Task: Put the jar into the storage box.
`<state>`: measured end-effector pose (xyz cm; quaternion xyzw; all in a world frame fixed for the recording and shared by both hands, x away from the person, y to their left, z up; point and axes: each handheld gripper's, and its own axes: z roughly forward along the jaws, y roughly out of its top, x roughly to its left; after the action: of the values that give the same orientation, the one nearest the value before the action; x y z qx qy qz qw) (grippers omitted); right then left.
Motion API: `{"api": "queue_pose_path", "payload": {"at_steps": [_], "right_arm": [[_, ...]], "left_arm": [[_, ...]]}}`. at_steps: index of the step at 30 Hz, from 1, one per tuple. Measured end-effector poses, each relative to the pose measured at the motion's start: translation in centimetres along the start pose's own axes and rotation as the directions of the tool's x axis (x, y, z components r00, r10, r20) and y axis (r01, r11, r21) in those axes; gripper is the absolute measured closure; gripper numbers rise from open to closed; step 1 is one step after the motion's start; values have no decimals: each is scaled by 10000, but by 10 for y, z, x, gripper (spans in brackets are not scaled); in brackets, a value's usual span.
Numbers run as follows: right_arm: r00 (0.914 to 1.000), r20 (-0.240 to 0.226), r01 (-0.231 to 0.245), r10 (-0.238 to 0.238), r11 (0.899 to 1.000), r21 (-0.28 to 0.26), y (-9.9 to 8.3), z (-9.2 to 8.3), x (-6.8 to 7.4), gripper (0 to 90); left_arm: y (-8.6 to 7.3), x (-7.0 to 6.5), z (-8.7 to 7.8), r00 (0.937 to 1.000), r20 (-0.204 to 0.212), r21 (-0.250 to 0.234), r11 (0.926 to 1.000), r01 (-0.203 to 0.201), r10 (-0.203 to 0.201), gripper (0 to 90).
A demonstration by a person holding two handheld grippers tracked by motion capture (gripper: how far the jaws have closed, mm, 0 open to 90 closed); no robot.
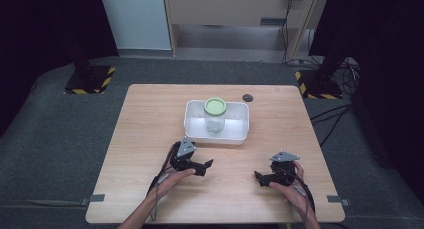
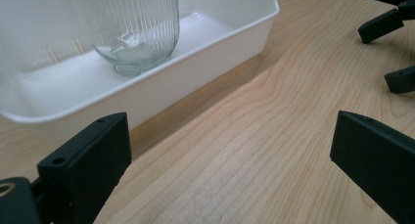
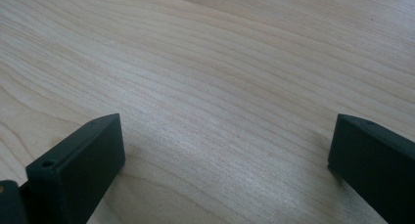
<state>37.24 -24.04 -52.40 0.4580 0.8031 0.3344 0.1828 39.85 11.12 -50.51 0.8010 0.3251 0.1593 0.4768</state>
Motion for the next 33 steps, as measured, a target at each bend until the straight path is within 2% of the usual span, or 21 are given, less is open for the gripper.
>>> {"api": "queue_pose_path", "payload": {"at_steps": [5, 33], "right_arm": [[10000, 1, 1, -1, 10000, -1, 0, 0, 0, 2], [10000, -1, -1, 1, 10000, 0, 0, 0, 0, 2]], "left_arm": [[-5, 2, -1, 9999, 17, 97, 9998, 163, -163, 5], [-21, 8, -20, 9994, -223, 237, 9993, 273, -267, 6]]}}
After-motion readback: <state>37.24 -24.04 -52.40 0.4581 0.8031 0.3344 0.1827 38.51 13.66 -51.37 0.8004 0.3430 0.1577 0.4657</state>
